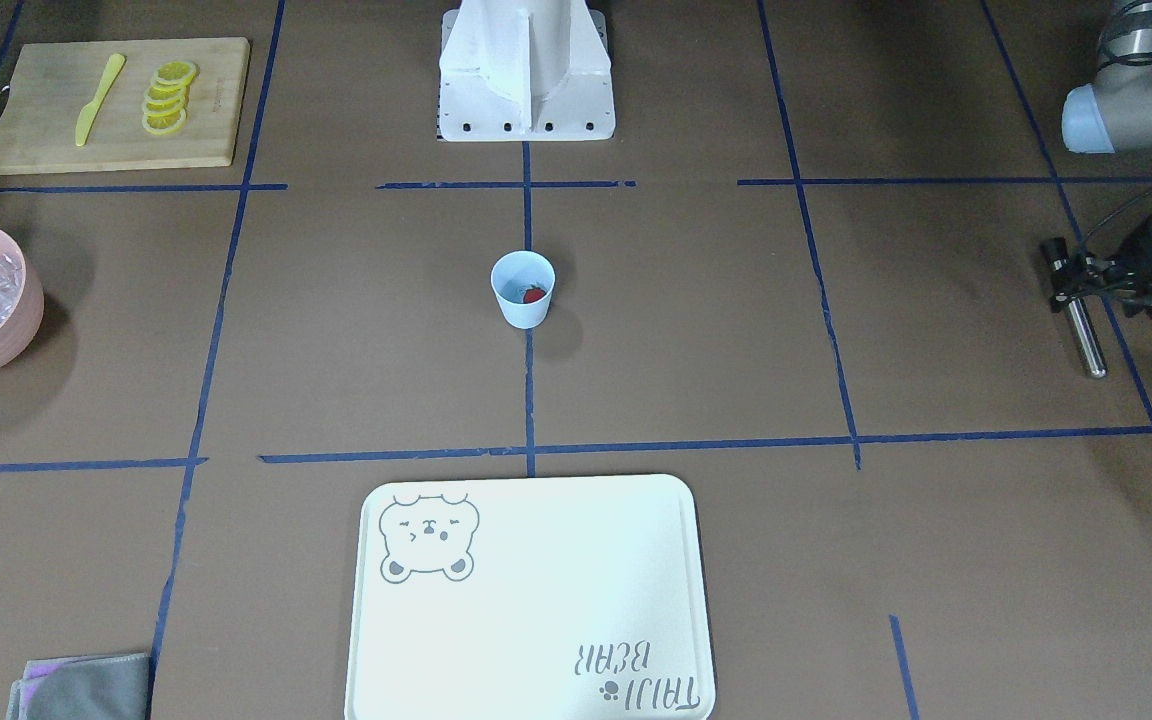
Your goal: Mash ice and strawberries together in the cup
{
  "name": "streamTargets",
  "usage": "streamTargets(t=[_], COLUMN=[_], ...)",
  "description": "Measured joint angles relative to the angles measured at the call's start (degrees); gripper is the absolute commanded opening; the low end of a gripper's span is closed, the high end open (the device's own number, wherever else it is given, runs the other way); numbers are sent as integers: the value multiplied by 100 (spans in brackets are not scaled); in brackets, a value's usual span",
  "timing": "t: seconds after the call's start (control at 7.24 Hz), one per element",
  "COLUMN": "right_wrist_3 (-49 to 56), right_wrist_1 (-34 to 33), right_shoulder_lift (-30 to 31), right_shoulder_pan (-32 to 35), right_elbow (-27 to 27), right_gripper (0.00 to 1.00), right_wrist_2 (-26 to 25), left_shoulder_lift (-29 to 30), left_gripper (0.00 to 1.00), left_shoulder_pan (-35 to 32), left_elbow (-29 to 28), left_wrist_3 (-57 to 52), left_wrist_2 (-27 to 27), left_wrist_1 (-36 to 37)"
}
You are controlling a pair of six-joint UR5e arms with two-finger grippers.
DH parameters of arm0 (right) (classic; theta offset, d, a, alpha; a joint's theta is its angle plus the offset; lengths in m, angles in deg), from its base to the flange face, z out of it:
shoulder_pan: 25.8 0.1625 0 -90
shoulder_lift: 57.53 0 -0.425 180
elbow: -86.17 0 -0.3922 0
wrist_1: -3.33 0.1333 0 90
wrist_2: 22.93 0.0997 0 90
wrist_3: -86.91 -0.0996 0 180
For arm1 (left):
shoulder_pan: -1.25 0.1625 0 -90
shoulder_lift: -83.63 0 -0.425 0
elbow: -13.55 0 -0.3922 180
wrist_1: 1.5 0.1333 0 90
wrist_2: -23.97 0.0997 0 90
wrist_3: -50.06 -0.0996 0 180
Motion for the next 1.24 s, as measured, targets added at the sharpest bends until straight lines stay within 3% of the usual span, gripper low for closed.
streamTargets(t=[0.28, 0.55, 0.83, 1.24], right_wrist_3=[8, 15, 10, 7], right_wrist_1=[0, 0, 0, 0], right_shoulder_lift=[0, 0, 0, 0], right_shoulder_pan=[2, 2, 0, 0], right_elbow=[12, 19, 18, 20], right_gripper=[99, 99, 99, 99], right_wrist_2=[0, 0, -6, -5], left_shoulder_lift=[123, 87, -81, -155], left_gripper=[100, 100, 100, 100], left_shoulder_pan=[-845, -1597, -2055, -2193], left_elbow=[552, 705, 684, 659], left_wrist_3=[-1596, -2544, -2750, -2781], left_wrist_2=[-31, -154, -566, -698], left_wrist_1=[1532, 2264, 2445, 2353])
